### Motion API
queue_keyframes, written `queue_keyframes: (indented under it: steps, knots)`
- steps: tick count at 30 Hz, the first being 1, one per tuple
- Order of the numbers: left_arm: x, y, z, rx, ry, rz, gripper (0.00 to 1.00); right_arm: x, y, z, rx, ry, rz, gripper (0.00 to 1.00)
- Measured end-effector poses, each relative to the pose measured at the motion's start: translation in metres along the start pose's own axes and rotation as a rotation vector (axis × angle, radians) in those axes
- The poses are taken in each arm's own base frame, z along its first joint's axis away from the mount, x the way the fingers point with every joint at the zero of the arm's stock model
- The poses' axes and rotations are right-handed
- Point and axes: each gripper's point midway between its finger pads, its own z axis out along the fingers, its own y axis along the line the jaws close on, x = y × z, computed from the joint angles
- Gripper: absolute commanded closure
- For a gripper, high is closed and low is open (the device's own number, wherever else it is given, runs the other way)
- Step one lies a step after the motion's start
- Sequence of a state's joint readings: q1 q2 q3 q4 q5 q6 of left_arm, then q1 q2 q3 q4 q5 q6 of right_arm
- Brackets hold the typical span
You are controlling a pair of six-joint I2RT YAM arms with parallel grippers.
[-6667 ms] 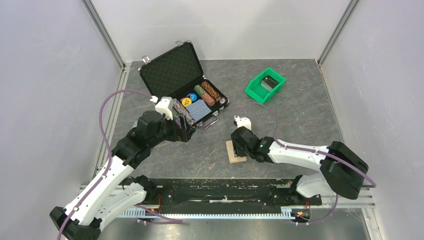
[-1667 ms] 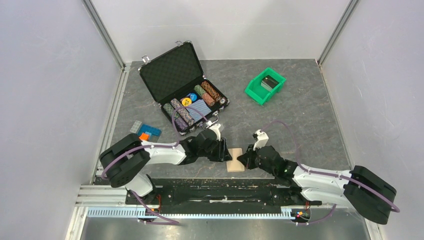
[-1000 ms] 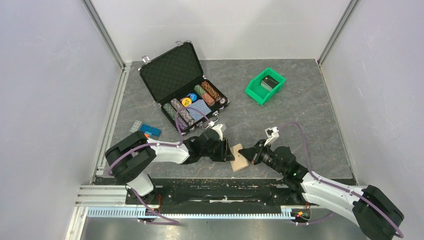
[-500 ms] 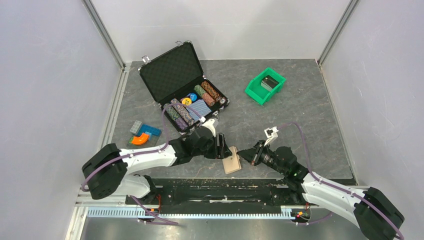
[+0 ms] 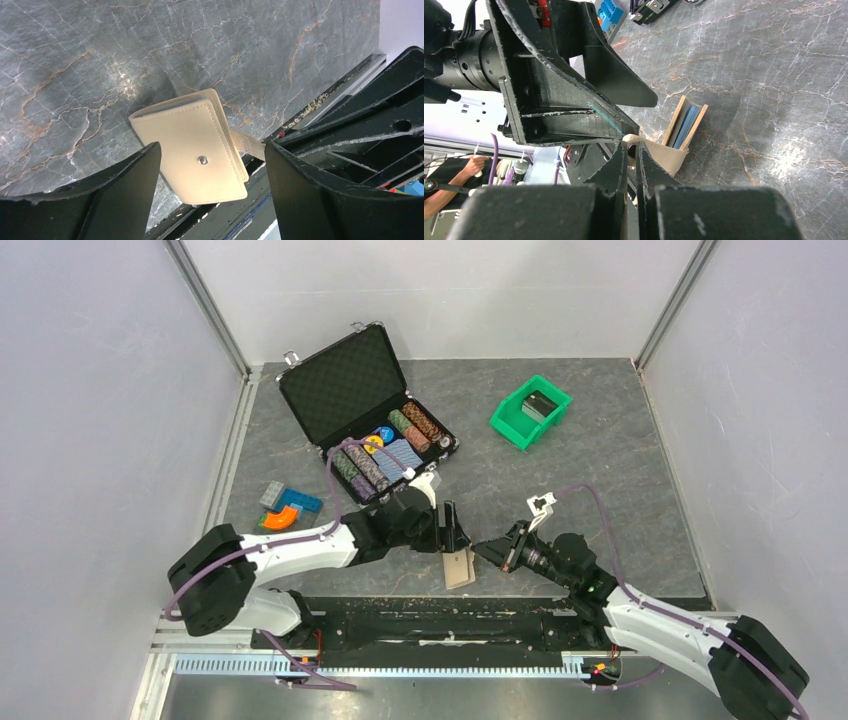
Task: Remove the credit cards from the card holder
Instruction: Open the card holder at the corner of the board.
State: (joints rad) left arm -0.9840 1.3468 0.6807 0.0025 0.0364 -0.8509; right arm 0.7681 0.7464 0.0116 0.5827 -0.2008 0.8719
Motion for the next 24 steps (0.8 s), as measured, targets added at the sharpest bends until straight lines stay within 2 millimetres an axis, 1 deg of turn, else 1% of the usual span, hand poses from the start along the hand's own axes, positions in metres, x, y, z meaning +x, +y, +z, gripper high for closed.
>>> queue_keyframes:
  steps: [4, 8, 13, 16, 19, 24]
  knots:
    - [0.002, 0.000, 0.006, -0.003, 0.015, 0.000, 0.21, -0.001, 0.002, -0.001, -0.007, -0.004, 0.000, 1.00]
    - [0.008, 0.005, 0.011, -0.014, 0.040, -0.002, 0.27, -0.004, 0.006, -0.001, -0.021, -0.016, -0.001, 1.00]
    - [0.012, 0.010, 0.013, -0.033, 0.054, -0.002, 0.38, -0.007, 0.008, -0.002, -0.025, -0.031, -0.005, 1.00]
    - [0.015, 0.014, 0.012, -0.050, 0.063, -0.001, 0.42, -0.007, 0.002, -0.002, 0.002, -0.029, -0.013, 1.00]
    - [0.017, 0.025, 0.009, -0.102, 0.066, 0.008, 0.47, -0.006, -0.013, -0.002, 0.087, -0.016, -0.044, 1.00]
    - [0.006, 0.032, -0.008, -0.152, 0.015, 0.023, 0.53, -0.006, -0.034, -0.003, 0.200, 0.000, -0.097, 1.00]
